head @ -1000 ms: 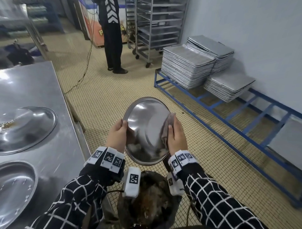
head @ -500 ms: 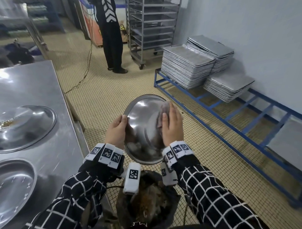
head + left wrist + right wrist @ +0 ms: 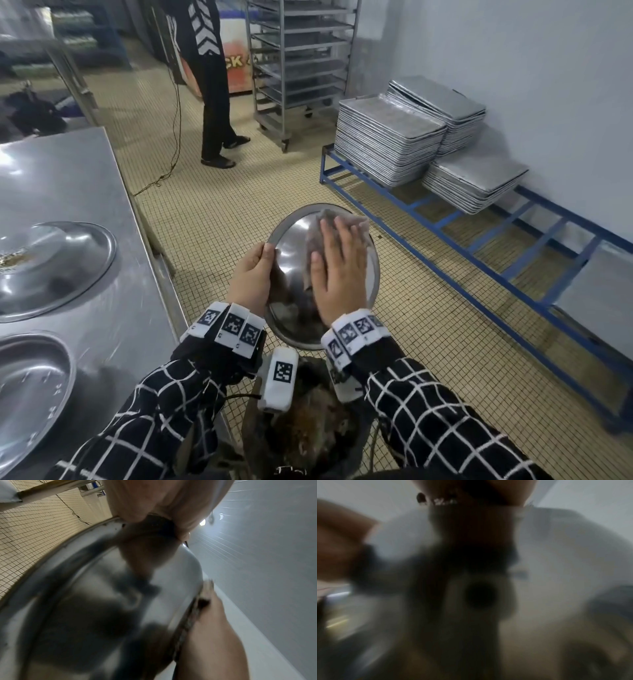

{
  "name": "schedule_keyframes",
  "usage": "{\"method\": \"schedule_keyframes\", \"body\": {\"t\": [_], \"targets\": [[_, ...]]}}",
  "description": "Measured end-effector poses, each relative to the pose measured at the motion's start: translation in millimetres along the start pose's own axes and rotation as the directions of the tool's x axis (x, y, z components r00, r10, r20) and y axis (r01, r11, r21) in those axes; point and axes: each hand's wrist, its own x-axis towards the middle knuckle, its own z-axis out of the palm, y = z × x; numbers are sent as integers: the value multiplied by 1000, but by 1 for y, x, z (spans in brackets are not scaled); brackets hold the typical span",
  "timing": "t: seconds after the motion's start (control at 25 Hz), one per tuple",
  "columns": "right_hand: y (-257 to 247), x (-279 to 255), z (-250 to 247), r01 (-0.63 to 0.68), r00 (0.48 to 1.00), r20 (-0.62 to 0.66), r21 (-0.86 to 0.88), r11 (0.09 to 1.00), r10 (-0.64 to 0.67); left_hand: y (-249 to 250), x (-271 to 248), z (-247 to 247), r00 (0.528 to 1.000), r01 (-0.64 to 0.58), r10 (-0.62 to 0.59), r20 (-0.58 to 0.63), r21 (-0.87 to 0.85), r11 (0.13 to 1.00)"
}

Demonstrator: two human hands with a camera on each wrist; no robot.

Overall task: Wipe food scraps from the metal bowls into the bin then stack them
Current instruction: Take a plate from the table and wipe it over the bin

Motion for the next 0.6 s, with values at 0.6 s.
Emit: {"method": "schedule_keyframes", "body": {"t": [0.6], "targets": [[-10, -10, -6, 110, 994, 12, 33, 993, -111, -11, -5, -8, 989, -145, 135, 55, 440, 886]]}}
